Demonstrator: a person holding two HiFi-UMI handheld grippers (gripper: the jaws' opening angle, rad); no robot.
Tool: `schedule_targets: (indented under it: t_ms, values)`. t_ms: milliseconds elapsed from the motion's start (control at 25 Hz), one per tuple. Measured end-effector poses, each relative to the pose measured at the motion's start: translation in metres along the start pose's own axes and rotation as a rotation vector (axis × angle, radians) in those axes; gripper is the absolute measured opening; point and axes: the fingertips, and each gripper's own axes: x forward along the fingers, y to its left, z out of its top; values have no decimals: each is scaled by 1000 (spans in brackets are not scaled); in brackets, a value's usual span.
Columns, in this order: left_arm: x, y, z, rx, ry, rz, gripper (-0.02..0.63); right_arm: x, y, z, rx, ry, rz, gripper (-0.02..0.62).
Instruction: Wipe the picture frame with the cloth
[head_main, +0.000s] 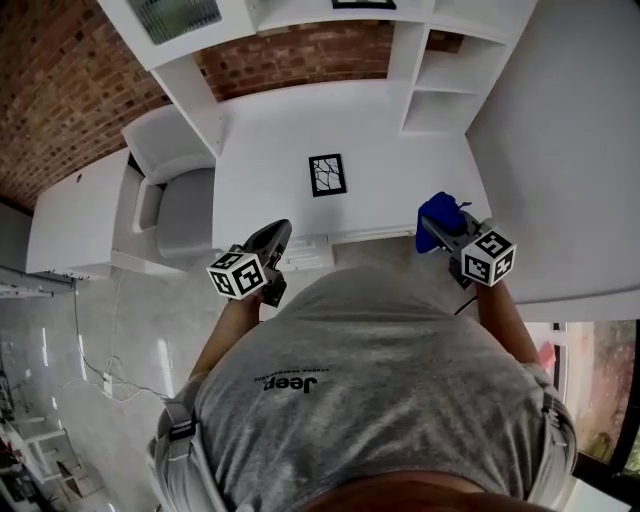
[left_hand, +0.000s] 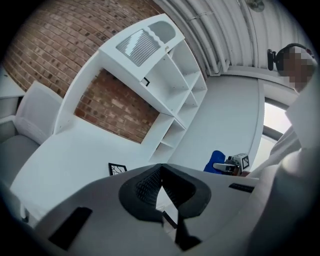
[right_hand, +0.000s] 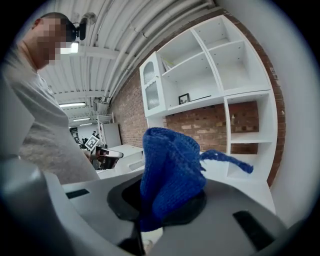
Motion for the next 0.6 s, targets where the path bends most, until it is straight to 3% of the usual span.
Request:
schedule_targets:
  t_ms: [280, 600]
  values:
    - [31, 75, 51, -14, 58, -46, 12, 73, -19, 35, 23, 8, -64, 55]
    - [47, 124, 64, -73, 86, -51, 12, 119, -45, 45, 60, 51, -97, 55]
